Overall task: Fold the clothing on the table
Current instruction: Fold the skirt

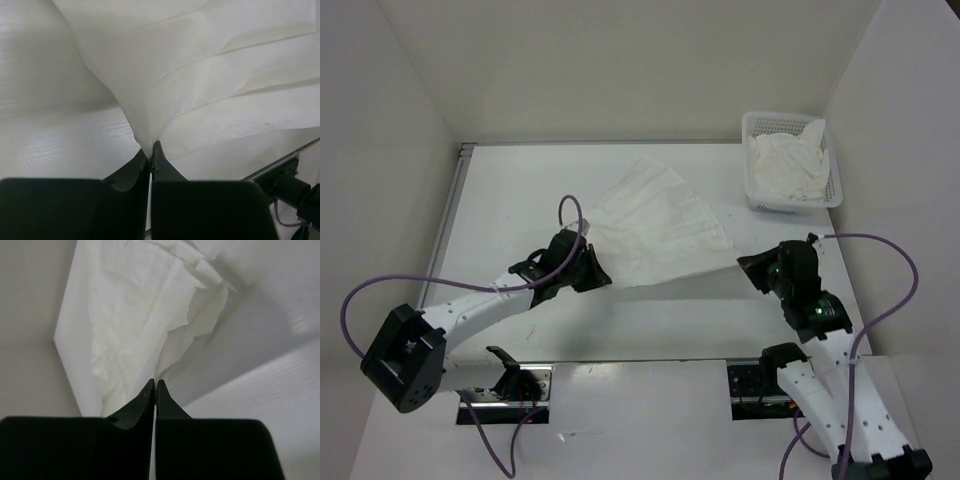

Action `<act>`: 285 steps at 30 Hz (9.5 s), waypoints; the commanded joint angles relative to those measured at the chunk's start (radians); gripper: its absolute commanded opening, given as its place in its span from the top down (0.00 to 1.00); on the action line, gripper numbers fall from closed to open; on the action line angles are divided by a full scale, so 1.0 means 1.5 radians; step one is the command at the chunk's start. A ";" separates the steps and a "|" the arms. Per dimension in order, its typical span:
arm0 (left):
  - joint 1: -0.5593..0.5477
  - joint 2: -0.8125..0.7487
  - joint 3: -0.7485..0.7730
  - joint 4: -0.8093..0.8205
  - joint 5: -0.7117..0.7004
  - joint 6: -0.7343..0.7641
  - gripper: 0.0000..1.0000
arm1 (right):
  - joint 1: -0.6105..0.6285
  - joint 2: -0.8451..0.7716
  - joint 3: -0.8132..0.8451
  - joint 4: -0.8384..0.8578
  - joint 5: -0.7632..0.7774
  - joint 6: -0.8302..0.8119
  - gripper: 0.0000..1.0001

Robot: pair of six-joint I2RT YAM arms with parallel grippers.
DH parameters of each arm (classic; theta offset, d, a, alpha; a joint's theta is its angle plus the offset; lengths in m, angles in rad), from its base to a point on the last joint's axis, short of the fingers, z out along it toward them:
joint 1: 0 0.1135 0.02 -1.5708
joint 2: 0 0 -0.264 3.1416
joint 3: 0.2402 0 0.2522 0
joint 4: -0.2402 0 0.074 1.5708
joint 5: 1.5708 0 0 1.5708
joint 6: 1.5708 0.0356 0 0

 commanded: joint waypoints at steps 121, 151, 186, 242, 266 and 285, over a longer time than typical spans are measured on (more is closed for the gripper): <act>0.280 0.268 0.164 -0.025 0.212 0.168 1.00 | 0.233 0.600 0.385 0.180 -0.079 -0.311 0.98; 0.306 0.199 0.210 -0.109 0.092 0.175 1.00 | 0.316 0.508 0.174 0.197 -0.160 -0.184 0.39; 0.176 0.363 0.114 -0.009 0.239 0.117 1.00 | 0.154 0.937 0.587 0.119 -0.086 -0.251 0.99; -0.054 -0.052 -0.104 0.000 0.111 -0.014 0.44 | 0.313 0.487 0.032 0.128 -0.278 -0.113 0.34; -0.068 -0.005 0.009 -0.050 0.098 0.056 0.39 | 0.398 0.602 0.025 0.139 -0.266 -0.072 1.00; -0.068 0.040 0.097 -0.124 0.147 0.137 0.39 | 0.398 0.499 0.097 0.099 -0.284 -0.097 0.40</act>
